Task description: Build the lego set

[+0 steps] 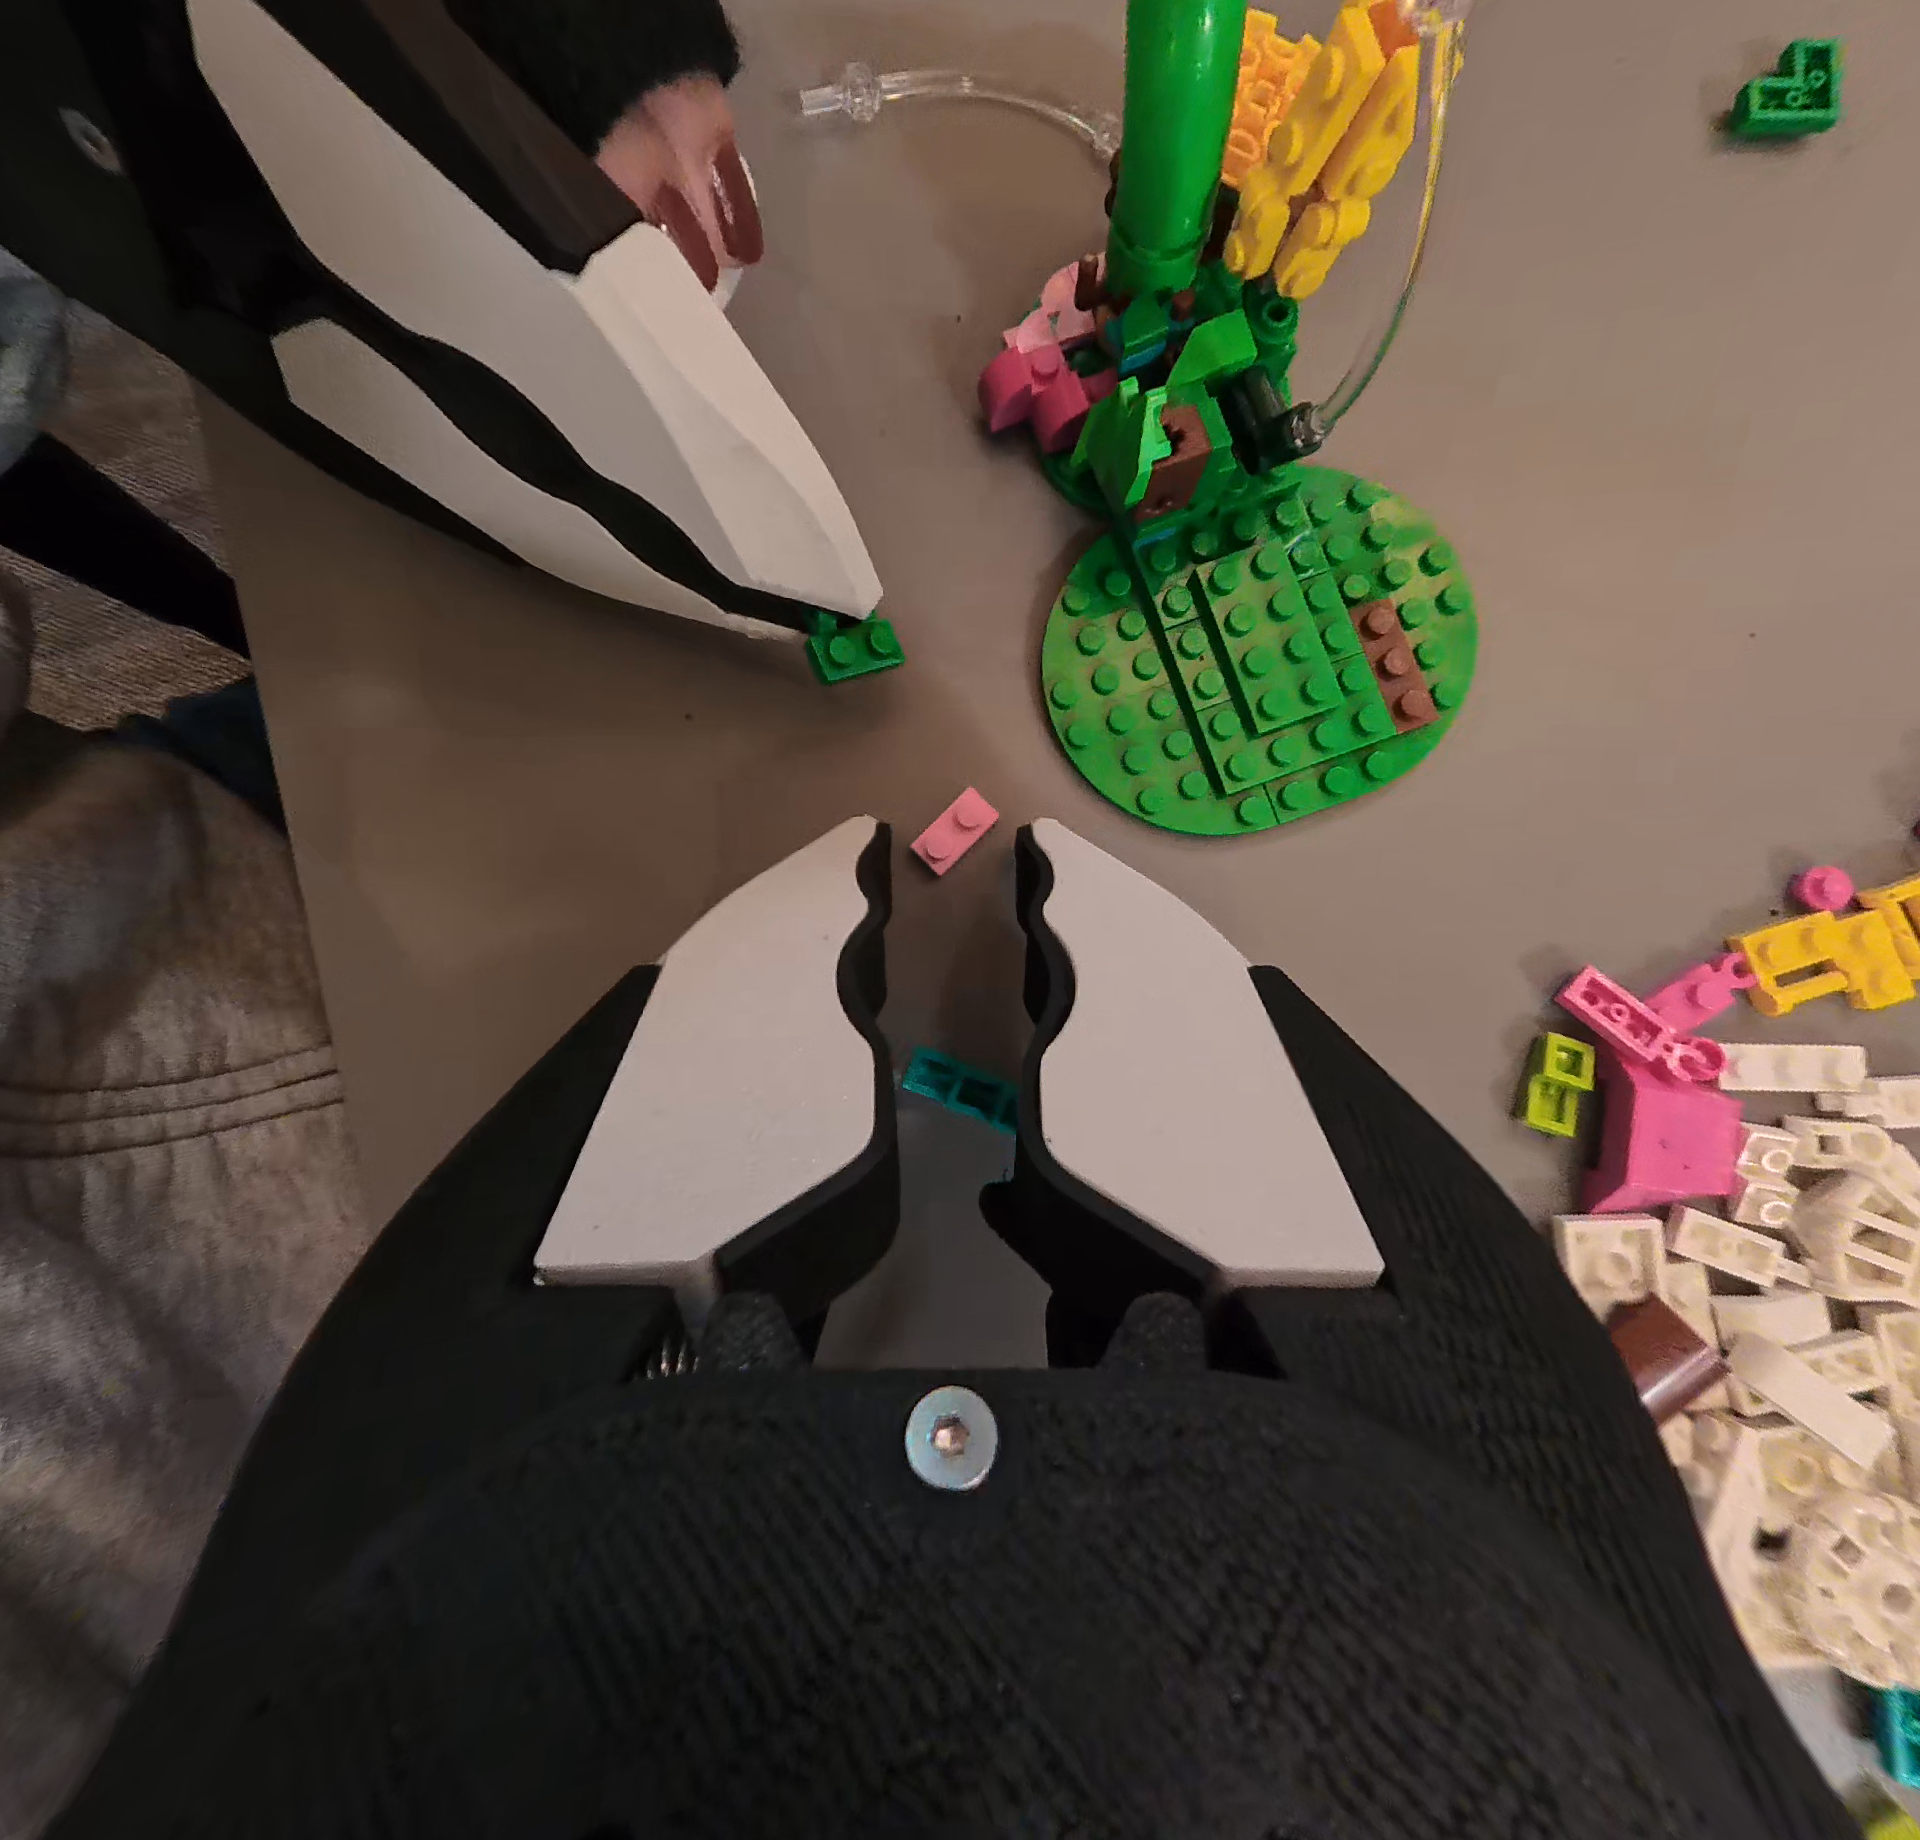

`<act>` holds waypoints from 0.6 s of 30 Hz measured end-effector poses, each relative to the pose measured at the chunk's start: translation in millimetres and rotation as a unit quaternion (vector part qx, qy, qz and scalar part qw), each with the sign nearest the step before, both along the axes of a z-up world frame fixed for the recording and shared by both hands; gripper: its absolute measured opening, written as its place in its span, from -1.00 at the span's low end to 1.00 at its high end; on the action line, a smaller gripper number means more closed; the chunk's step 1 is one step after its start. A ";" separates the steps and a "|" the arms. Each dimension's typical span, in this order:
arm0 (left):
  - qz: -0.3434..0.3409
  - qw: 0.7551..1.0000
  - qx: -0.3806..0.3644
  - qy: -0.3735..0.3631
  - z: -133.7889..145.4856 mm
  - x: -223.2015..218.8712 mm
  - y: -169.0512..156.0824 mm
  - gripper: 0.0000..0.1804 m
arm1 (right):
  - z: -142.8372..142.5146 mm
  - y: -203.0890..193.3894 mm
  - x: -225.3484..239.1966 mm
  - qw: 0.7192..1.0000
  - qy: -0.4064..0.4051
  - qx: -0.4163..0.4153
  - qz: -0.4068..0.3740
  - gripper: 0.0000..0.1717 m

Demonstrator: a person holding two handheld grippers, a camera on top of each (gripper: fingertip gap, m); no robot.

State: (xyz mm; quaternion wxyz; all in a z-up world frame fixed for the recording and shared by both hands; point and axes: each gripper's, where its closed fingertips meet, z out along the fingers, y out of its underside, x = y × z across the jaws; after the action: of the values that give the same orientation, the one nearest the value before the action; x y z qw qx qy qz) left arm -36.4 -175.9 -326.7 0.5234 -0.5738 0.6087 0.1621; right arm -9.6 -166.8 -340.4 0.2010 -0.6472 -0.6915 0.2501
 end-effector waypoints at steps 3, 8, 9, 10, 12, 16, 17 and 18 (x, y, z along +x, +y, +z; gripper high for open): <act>0.000 1.000 0.000 0.001 -0.4 0.1 0.0 -0.94 | -3.4 0.4 1.0 1.000 -0.011 -0.002 -0.011 -0.75; 0.000 1.000 0.000 0.004 -0.9 0.6 0.0 -0.94 | -2.9 -1.3 3.7 0.999 -0.027 0.014 -0.018 -0.74; -0.001 1.000 0.001 0.004 -1.0 0.8 -0.1 -0.94 | -3.3 -1.5 4.4 0.999 -0.032 0.016 -0.020 -0.74; -0.001 1.000 0.002 0.006 -1.0 0.8 -0.1 -0.94 | -4.2 -1.3 4.8 0.999 -0.036 0.017 -0.022 -0.74; -0.001 1.000 0.004 0.009 -1.3 1.0 -0.2 -0.94 | -5.2 -0.6 4.2 0.999 -0.036 0.015 -0.026 -0.77; 0.000 1.000 0.006 0.012 -1.4 1.6 -0.2 -0.94 | -5.5 -2.9 1.7 0.999 -0.028 0.015 -0.012 -0.90; 0.000 1.000 0.007 0.011 -1.3 1.7 -0.2 -0.94 | -5.4 -4.1 1.1 0.999 -0.025 0.020 -0.002 -0.90; 0.000 1.000 0.008 0.011 -1.1 1.7 -0.2 -0.94 | -5.4 -5.0 0.9 0.999 -0.022 0.026 0.009 -0.91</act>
State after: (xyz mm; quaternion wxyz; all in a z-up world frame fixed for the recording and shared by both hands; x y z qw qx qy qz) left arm -34.7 -176.1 -327.8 0.5209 -0.5678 0.6135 0.1730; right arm -8.7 -171.8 -345.8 0.1999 -0.6412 -0.7076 0.2196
